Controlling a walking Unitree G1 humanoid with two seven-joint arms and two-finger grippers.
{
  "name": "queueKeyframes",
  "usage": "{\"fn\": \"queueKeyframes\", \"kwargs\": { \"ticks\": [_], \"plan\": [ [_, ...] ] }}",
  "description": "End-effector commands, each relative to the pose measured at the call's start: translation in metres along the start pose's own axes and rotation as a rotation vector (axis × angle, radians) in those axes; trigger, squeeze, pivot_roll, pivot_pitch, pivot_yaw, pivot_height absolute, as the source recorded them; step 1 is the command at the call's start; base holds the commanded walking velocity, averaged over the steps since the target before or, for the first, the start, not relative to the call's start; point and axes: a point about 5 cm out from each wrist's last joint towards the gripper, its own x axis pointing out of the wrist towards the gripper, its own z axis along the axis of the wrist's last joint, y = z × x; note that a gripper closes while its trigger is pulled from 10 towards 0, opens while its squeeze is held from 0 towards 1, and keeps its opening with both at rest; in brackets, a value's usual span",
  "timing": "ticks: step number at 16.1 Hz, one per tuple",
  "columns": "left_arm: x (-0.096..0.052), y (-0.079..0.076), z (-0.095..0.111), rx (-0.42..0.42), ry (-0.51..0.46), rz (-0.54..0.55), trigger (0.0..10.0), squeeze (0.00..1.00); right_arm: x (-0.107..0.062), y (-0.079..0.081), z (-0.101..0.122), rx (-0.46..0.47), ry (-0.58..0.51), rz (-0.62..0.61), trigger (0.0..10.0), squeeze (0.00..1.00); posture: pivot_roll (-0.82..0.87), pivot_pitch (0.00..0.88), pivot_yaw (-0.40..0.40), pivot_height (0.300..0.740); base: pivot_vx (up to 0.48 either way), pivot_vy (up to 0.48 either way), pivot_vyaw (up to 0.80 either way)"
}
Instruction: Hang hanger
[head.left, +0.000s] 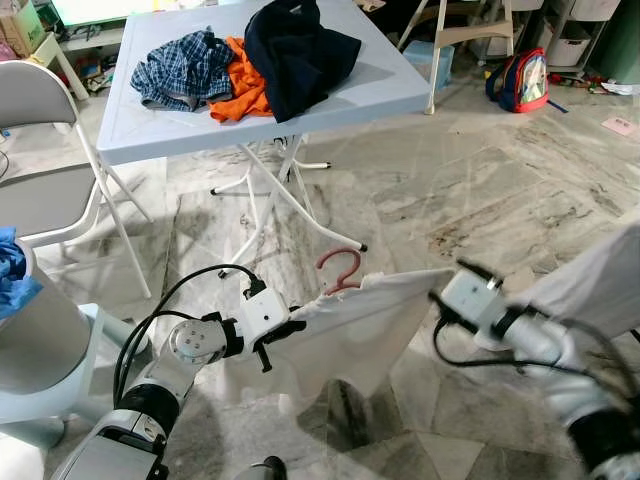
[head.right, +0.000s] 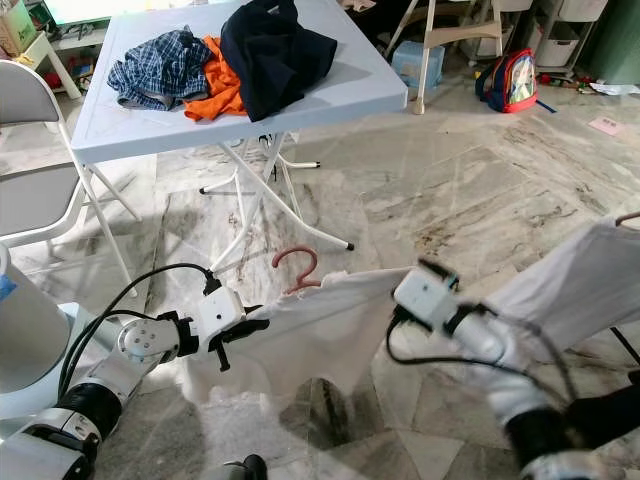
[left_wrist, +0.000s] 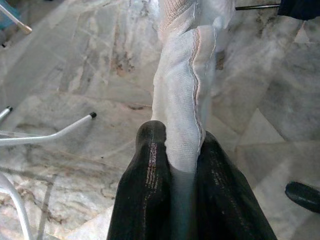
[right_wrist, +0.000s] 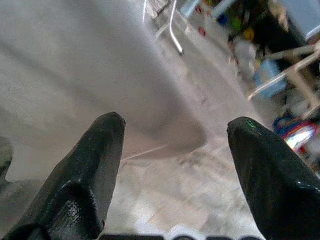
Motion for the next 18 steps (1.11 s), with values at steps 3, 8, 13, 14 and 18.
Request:
{"fn": "queueKeyframes", "kwargs": {
  "ticks": [3, 8, 13, 14, 18],
  "plan": [
    [0.0, 0.005, 0.005, -0.002, -0.036, 0.048, 0.0, 0.0, -0.001, 0.008, -0.005, 0.076, 0.044, -0.055, 10.0, 0.0, -0.02, 0.142, 0.05, 0.74, 0.0, 0.0, 0.0],
    [0.007, 0.004, 0.01, -0.028, -0.058, 0.071, 0.0, 0.0, 0.005, 0.016, 0.01, 0.395, 0.013, -0.094, 10.0, 0.0, -0.02, 0.145, 0.05, 0.74, 0.0, 0.0, 0.0],
    [0.017, -0.006, 0.016, -0.04, -0.092, 0.039, 0.0, 0.0, 0.014, 0.036, 0.038, 0.449, -0.063, 0.005, 10.0, 0.0, -0.03, 0.145, 0.047, 0.74, 0.0, 0.0, 0.0],
    [0.019, -0.009, 0.017, -0.042, -0.099, 0.029, 0.0, 0.0, 0.016, 0.036, 0.042, 0.452, -0.069, -0.009, 8.5, 0.0, -0.03, 0.145, 0.047, 0.74, 0.0, 0.0, 0.0],
    [0.023, -0.014, 0.02, -0.052, -0.129, 0.006, 0.0, 0.0, 0.02, 0.034, 0.044, 0.475, -0.051, -0.106, 0.0, 0.0, -0.03, 0.143, 0.047, 0.74, 0.0, 0.0, 0.0]
  ]
}}
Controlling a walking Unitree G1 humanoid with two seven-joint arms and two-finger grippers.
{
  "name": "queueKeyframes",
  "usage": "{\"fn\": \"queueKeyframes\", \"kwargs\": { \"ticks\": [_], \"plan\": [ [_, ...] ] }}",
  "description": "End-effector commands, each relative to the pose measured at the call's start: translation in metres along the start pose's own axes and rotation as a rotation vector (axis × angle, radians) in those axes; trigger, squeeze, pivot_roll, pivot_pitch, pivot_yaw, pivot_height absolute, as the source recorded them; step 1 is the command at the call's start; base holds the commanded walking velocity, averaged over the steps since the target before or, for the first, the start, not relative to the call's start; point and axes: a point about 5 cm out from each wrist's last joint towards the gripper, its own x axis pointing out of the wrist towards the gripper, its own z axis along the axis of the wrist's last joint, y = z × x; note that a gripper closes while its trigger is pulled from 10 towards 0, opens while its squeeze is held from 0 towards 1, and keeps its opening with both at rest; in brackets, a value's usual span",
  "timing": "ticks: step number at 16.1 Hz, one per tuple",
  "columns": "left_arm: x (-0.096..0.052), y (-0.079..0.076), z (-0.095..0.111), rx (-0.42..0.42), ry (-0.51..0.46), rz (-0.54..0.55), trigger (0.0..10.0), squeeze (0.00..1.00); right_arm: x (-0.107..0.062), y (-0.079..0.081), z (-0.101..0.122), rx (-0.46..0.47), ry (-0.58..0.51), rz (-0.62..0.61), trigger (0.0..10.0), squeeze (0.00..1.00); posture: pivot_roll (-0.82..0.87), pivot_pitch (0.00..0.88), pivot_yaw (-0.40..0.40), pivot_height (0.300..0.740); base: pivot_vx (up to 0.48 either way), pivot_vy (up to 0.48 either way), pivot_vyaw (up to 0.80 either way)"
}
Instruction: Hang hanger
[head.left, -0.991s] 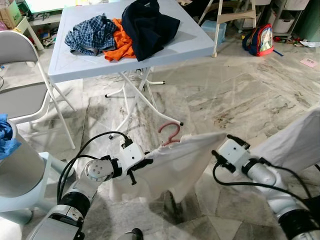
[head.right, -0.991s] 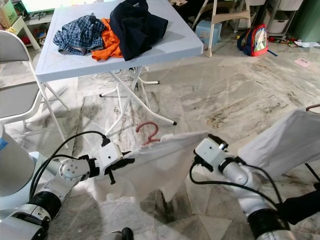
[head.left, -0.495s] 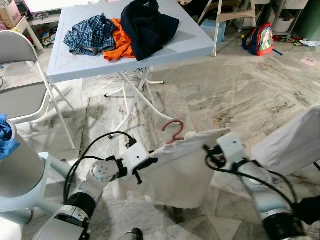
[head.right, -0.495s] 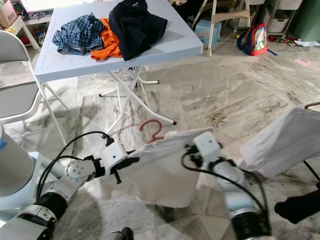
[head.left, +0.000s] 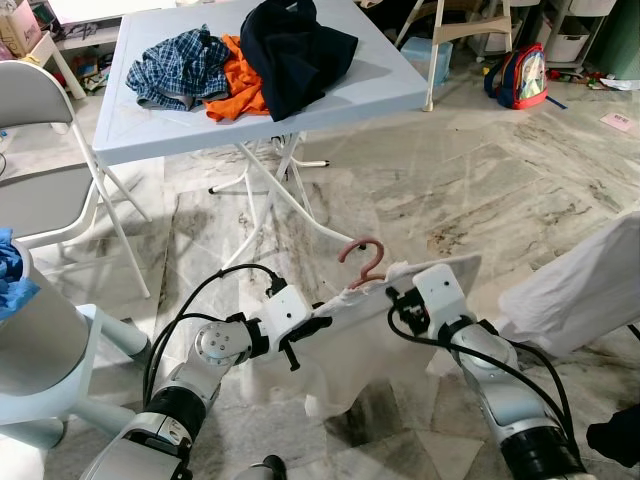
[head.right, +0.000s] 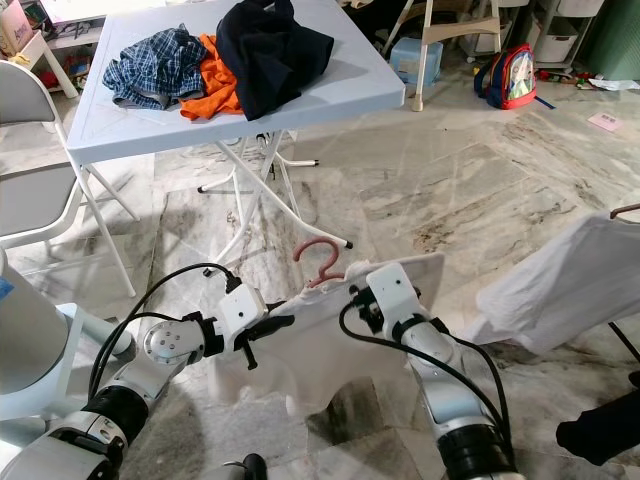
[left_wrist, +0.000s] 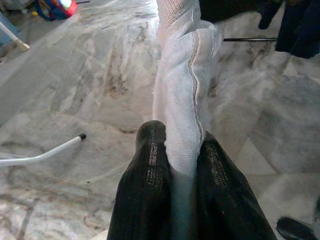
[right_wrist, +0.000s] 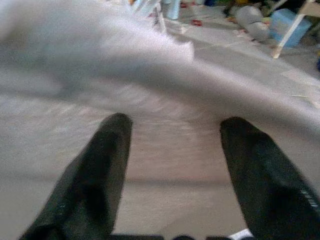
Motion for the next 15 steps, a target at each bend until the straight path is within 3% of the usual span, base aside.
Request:
{"fn": "queueKeyframes", "kwargs": {
  "ticks": [1, 4, 15],
  "plan": [
    [-0.001, 0.0, 0.003, 0.0, -0.035, 0.006, 0.0, 0.0, 0.002, -0.003, 0.003, 0.008, -0.009, -0.044, 0.0, 0.0, -0.03, 0.143, 0.048, 0.74, 0.0, 0.0, 0.0],
    [0.0, -0.003, 0.004, -0.006, -0.048, -0.012, 0.0, 0.0, 0.005, -0.013, 0.004, 0.022, -0.004, -0.163, 0.0, 0.0, -0.03, 0.142, 0.05, 0.74, 0.0, 0.0, 0.0],
    [-0.002, 0.005, 0.005, 0.005, -0.034, 0.024, 0.0, 0.0, 0.003, -0.039, -0.001, 0.059, 0.013, -0.33, 0.0, 0.0, -0.03, 0.13, 0.045, 0.74, 0.0, 0.0, 0.0]
  ]
}}
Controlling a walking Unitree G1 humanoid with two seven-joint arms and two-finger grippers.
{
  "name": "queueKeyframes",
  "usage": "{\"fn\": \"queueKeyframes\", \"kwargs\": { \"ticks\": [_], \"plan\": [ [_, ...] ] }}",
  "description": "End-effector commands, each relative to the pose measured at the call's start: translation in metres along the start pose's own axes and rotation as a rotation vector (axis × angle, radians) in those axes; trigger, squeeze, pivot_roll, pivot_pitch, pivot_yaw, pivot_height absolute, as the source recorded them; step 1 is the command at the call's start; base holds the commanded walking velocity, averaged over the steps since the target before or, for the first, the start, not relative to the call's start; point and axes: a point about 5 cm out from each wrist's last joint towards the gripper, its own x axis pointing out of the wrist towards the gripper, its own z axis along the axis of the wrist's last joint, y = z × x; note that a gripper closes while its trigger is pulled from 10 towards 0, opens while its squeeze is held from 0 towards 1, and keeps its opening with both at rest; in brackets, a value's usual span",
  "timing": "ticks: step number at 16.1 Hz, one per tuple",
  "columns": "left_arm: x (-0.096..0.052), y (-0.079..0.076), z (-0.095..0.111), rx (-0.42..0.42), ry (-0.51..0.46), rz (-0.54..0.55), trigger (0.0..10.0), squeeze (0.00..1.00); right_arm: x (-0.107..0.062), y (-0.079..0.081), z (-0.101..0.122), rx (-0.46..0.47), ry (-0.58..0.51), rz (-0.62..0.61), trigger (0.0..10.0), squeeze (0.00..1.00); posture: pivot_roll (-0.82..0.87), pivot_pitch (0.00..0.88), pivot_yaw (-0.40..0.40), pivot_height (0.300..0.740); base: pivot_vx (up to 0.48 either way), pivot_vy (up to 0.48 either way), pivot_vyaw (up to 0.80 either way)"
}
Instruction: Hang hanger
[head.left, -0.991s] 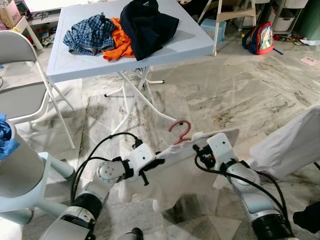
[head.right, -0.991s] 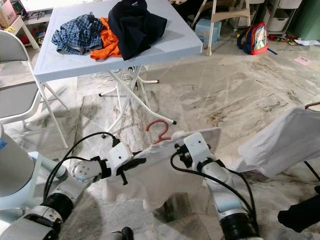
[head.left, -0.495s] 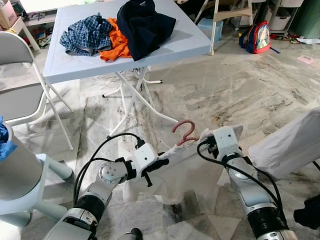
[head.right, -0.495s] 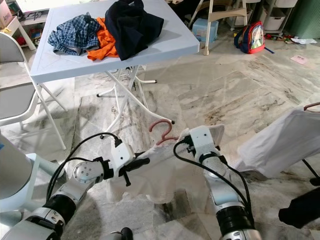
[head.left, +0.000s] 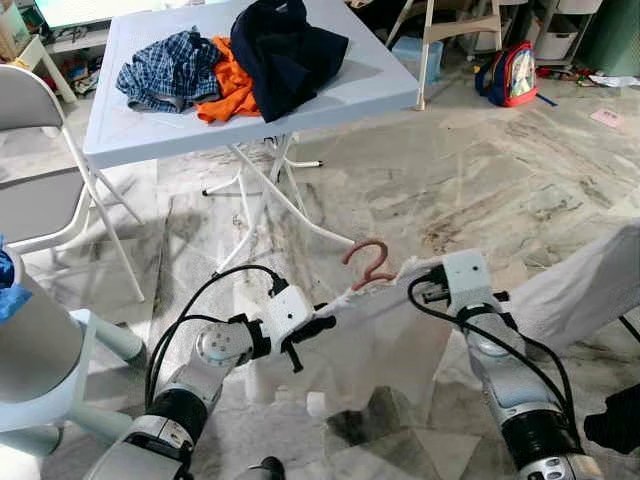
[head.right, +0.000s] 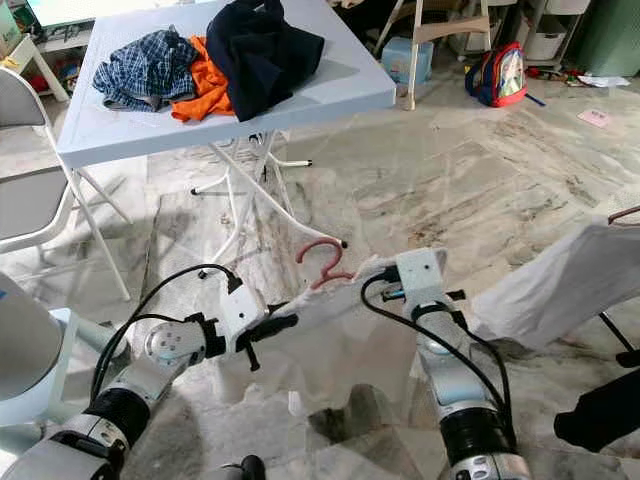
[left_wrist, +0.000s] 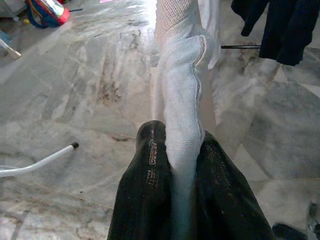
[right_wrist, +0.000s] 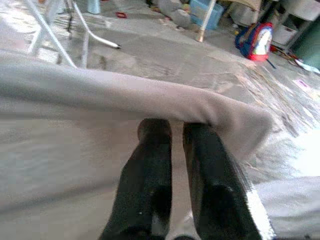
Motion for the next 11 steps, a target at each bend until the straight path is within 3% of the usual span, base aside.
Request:
{"fn": "queueKeyframes", "kwargs": {
  "ticks": [1, 7, 11],
  "plan": [
    [-0.003, 0.006, 0.003, 0.018, -0.012, 0.023, 0.0, 0.0, 0.002, -0.007, 0.003, 0.012, -0.011, -0.032, 0.0, 0.0, -0.03, 0.13, 0.044, 0.74, 0.0, 0.0, 0.0],
    [-0.004, 0.007, 0.002, 0.021, -0.006, 0.032, 0.0, 0.0, 0.002, -0.007, 0.0, 0.014, -0.004, -0.044, 0.0, 0.0, -0.02, 0.131, 0.043, 0.74, 0.0, 0.0, 0.0],
    [-0.009, 0.012, -0.003, 0.037, 0.03, 0.077, 0.0, 0.0, -0.001, -0.021, -0.008, -0.014, 0.022, -0.123, 0.0, 0.0, -0.03, 0.134, 0.045, 0.74, 0.0, 0.0, 0.0]
  ]
}}
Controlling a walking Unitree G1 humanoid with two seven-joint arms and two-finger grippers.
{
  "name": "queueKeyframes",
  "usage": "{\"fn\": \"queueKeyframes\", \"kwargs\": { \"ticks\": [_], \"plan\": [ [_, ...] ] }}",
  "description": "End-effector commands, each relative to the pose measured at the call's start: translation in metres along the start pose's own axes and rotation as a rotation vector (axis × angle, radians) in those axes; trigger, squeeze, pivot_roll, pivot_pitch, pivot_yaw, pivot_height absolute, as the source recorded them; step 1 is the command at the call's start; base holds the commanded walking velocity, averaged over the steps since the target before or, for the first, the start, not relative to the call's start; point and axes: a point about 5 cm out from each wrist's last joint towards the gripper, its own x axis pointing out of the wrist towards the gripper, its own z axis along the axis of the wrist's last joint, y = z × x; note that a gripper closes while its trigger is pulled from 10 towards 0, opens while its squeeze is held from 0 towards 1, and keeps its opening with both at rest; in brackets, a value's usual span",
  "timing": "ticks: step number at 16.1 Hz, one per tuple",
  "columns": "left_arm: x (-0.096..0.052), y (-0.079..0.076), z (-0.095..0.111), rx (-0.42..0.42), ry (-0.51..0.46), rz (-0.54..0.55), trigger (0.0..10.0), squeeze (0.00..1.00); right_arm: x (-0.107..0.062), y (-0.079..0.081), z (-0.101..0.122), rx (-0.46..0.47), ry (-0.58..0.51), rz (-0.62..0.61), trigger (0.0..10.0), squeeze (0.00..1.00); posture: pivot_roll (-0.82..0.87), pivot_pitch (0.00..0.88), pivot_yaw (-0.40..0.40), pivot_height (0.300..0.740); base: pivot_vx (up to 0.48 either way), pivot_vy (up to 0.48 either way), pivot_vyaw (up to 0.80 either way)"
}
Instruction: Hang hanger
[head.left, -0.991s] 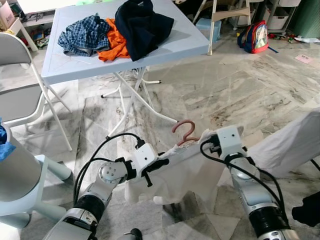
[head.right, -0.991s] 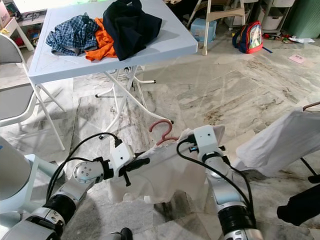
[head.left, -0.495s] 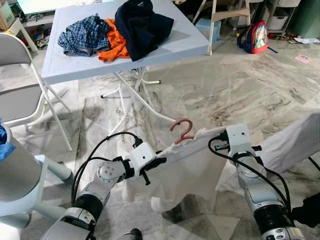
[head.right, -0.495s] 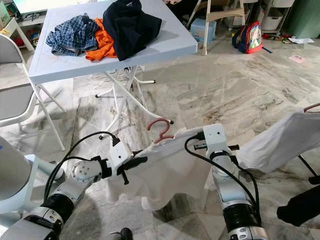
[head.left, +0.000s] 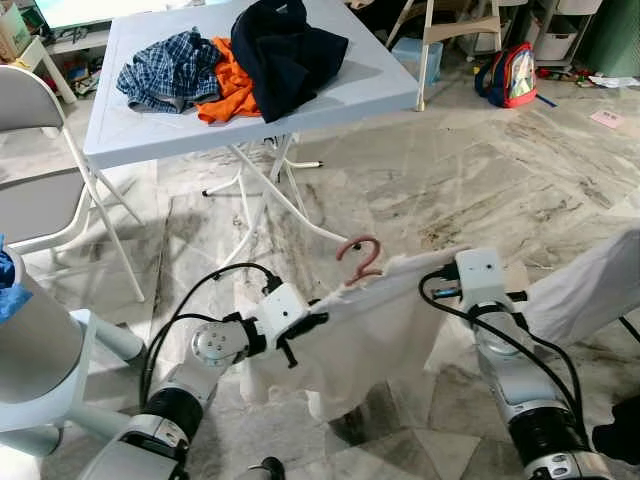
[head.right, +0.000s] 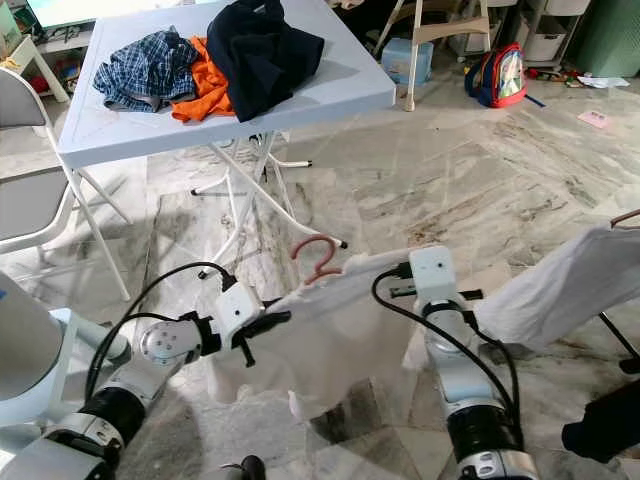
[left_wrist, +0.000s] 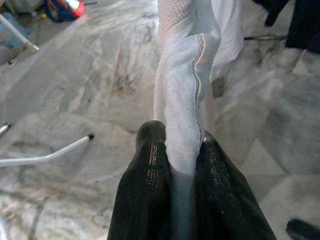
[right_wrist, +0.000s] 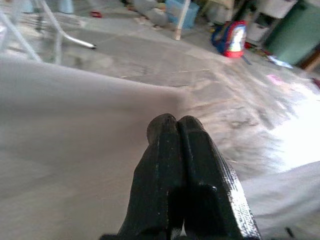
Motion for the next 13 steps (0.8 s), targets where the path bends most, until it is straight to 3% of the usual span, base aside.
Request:
{"fn": "queueKeyframes", "kwargs": {
  "ticks": [1, 3, 4, 5, 6, 10, 11, 13],
  "plan": [
    [-0.003, 0.008, 0.003, 0.017, -0.007, 0.035, 0.0, 0.0, -0.003, -0.01, -0.011, -0.015, 0.038, -0.045, 0.0, 0.0, -0.03, 0.137, 0.044, 0.74, 0.0, 0.0, 0.0],
    [-0.004, 0.011, 0.005, 0.041, -0.008, 0.025, 0.0, 0.0, -0.005, -0.01, -0.016, -0.045, 0.055, -0.018, 0.0, 0.0, -0.03, 0.139, 0.042, 0.74, 0.0, 0.0, 0.0],
    [-0.004, 0.012, 0.007, 0.06, -0.011, 0.005, 0.0, 0.0, -0.006, -0.007, -0.017, -0.066, 0.048, 0.043, 4.8, 0.0, -0.03, 0.14, 0.041, 0.74, 0.0, 0.0, 0.0],
    [-0.006, 0.014, 0.01, 0.071, -0.019, -0.018, 0.0, 0.0, -0.007, -0.005, -0.016, -0.071, 0.033, 0.106, 10.0, 0.95, -0.03, 0.142, 0.041, 0.74, 0.0, 0.0, 0.0],
    [-0.008, 0.018, 0.014, 0.09, -0.027, -0.054, 0.0, 0.0, -0.008, -0.006, -0.015, -0.09, 0.007, 0.195, 10.0, 1.0, -0.03, 0.143, 0.04, 0.74, 0.0, 0.0, 0.0],
    [-0.02, 0.027, 0.018, 0.133, -0.013, -0.165, 0.0, 0.0, -0.018, -0.024, -0.012, -0.226, -0.046, 0.485, 10.0, 1.0, -0.02, 0.15, 0.043, 0.74, 0.0, 0.0, 0.0],
    [-0.026, 0.033, 0.016, 0.155, 0.017, -0.18, 0.0, 0.0, -0.024, -0.033, -0.011, -0.328, -0.059, 0.599, 10.0, 1.0, -0.02, 0.155, 0.045, 0.74, 0.0, 0.0, 0.0],
    [-0.034, 0.044, 0.017, 0.183, 0.049, -0.183, 0.0, 0.0, -0.024, -0.05, -0.009, -0.463, -0.04, 0.677, 10.0, 1.0, -0.02, 0.157, 0.047, 0.74, 0.0, 0.0, 0.0]
  ]
}}
